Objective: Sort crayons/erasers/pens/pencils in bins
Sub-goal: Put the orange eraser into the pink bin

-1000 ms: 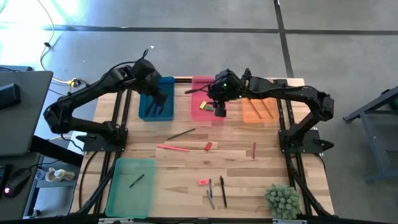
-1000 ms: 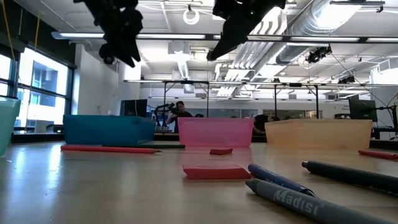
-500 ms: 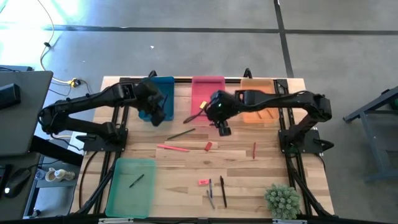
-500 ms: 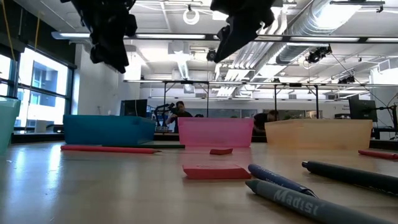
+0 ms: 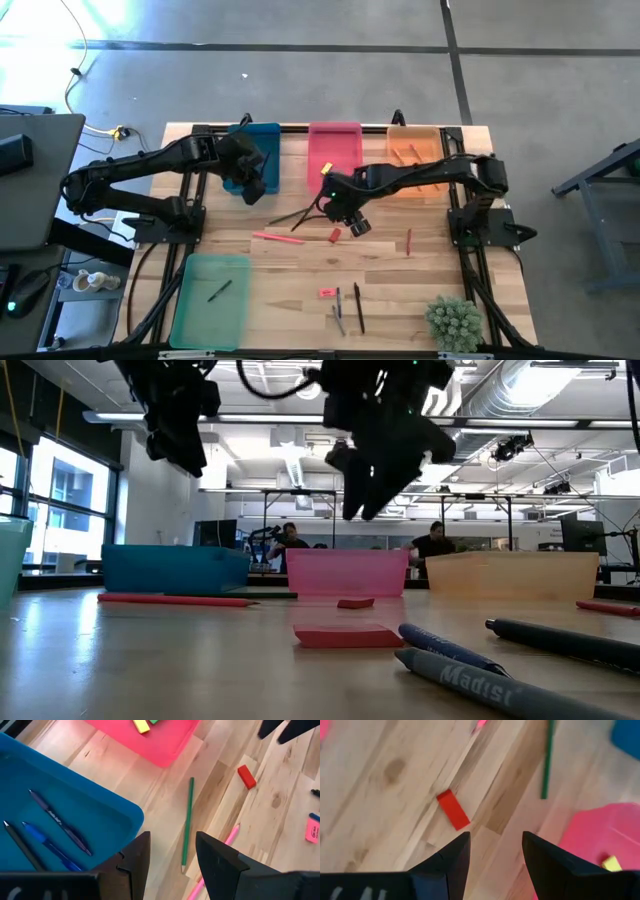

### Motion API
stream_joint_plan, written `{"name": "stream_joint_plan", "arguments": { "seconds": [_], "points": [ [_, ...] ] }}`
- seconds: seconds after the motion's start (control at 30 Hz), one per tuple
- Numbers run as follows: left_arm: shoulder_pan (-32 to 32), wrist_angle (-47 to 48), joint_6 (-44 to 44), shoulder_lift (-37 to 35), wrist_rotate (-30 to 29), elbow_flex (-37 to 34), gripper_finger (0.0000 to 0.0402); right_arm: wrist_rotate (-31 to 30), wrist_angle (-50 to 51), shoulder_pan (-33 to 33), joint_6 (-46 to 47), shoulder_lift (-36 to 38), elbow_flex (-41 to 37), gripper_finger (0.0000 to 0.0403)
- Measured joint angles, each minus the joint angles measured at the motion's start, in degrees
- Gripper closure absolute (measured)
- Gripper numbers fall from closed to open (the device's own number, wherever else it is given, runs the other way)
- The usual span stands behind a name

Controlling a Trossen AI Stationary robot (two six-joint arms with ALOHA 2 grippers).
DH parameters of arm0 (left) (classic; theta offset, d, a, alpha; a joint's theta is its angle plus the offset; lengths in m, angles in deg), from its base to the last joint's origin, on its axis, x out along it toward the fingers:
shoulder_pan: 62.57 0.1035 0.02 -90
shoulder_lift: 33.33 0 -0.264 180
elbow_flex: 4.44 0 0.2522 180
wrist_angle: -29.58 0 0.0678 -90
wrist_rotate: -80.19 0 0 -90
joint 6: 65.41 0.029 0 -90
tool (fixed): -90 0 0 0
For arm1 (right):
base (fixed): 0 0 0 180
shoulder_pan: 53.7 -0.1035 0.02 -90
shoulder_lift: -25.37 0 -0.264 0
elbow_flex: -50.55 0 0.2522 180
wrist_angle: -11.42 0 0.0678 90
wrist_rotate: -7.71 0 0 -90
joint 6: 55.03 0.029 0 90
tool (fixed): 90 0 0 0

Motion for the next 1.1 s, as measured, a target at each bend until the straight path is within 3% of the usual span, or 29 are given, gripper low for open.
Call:
{"name": "stream_joint_plan", "arguments": {
  "seconds": [0.7, 1.1],
  "points": [
    [0.02, 0.00, 0.00, 0.02, 0.00, 0.00, 0.0257, 1.49, -3.78, -3.58, -9.02, -10.41, 0.00, 0.0231],
    [0.01, -0.02, -0.43, 0.04, 0.01, 0.00, 0.0257, 1.88, -4.75, -3.97, -9.16, -12.84, 0.00, 0.0231]
  ]
}}
